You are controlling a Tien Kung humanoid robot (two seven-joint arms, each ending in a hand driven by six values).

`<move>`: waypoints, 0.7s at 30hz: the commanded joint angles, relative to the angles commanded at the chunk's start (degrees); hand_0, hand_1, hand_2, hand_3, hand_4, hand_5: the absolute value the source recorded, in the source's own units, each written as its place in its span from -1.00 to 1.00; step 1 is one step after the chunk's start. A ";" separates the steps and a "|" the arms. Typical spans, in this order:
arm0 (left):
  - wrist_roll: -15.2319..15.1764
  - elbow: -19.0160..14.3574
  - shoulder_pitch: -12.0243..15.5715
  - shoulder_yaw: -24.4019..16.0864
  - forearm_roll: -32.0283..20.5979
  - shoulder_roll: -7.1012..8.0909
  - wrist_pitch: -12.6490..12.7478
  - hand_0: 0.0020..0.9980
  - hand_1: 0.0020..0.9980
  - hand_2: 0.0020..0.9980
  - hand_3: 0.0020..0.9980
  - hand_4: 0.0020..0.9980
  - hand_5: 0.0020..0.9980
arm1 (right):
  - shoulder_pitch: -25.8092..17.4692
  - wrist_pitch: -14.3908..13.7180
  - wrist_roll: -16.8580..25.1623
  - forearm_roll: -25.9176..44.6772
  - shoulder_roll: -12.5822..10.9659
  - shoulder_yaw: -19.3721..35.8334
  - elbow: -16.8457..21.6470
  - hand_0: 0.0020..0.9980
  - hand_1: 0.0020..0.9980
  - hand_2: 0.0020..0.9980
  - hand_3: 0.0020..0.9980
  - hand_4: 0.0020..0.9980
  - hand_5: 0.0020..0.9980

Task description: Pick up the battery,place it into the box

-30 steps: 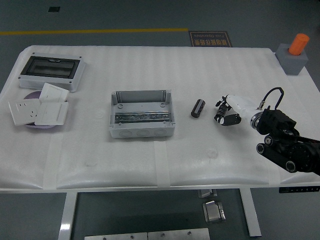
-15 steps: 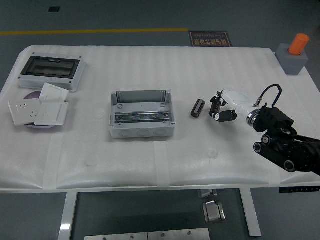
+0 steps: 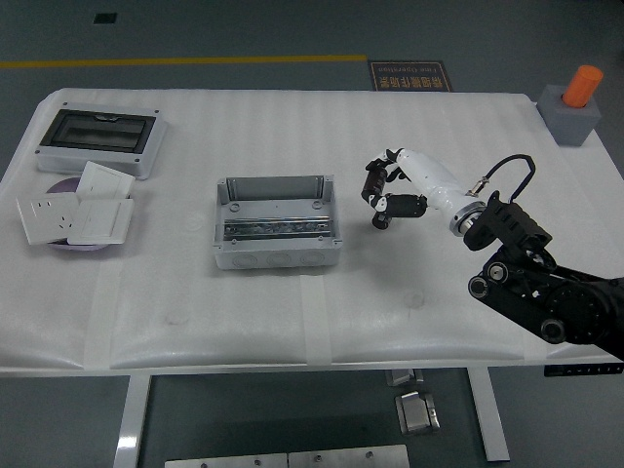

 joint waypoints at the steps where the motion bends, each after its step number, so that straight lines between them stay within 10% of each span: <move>1: 0.02 0.00 -0.01 0.06 -0.04 0.00 -0.02 0.24 0.30 0.01 0.11 0.22 -0.63 | -0.01 -0.26 0.00 0.01 1.00 -0.27 1.34 0.18 0.15 0.18 0.35 0.31 -0.36; 10: 0.20 0.00 -0.02 0.29 -0.28 -0.02 -0.19 0.24 0.30 0.01 0.11 0.22 -0.62 | -0.01 1.98 -1.16 -4.65 9.74 -1.96 -0.60 0.17 0.15 0.17 0.35 0.30 -0.33; 17: 0.30 0.00 -0.09 0.26 -0.22 0.17 -0.32 0.24 0.30 0.00 0.11 0.23 -0.62 | 0.66 2.23 -1.91 -6.66 11.36 -2.10 -4.54 0.33 0.34 0.38 0.48 0.44 -0.22; 18: 0.31 0.00 -0.13 0.39 -0.35 0.16 -0.37 0.24 0.30 -0.02 0.10 0.23 -0.59 | 0.77 2.22 -1.97 -6.71 11.37 -2.04 -4.82 1.00 0.88 0.95 1.00 0.93 0.11; 21: 0.30 0.00 -0.24 0.66 -0.62 0.12 -0.42 0.24 0.30 -0.02 0.10 0.23 -0.59 | 0.94 2.82 -2.53 -6.86 11.31 -1.78 -5.29 1.00 0.88 0.95 1.00 0.93 0.11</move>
